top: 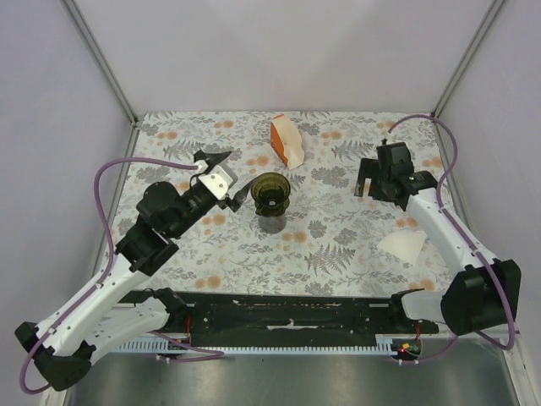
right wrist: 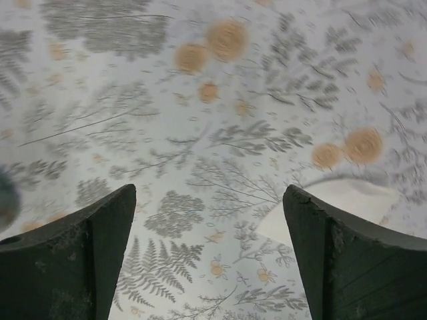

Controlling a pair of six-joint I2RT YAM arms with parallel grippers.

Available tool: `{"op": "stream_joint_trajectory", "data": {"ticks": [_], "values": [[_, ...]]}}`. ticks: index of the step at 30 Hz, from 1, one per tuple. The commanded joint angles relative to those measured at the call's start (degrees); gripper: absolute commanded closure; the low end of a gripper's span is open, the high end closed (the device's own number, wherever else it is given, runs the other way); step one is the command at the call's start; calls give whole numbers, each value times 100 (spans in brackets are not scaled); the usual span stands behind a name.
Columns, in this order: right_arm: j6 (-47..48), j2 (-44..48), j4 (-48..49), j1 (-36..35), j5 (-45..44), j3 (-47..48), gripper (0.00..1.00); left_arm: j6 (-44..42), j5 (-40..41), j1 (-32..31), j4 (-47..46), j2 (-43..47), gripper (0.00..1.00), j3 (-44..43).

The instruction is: Place the coffee filter in the dripper

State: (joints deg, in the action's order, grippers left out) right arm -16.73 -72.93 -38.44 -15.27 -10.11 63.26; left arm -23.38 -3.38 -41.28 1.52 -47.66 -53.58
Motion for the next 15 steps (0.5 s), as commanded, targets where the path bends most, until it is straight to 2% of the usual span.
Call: {"op": "stream_joint_trajectory", "data": {"ticks": [1,6,9,15], "values": [[-1269,-178,-156,725,-844,-445,2,167,451,49,-55,353,14,225],[-1781,-160,415,1761,-378,-1403,2,175,487,58,-117,424,14,339],[-1781,-283,591,2176,-396,-1817,2,193,470,58,-126,442,14,348],[-1834,-784,1057,2818,167,-2344,2,141,514,76,-310,477,14,375]]}}
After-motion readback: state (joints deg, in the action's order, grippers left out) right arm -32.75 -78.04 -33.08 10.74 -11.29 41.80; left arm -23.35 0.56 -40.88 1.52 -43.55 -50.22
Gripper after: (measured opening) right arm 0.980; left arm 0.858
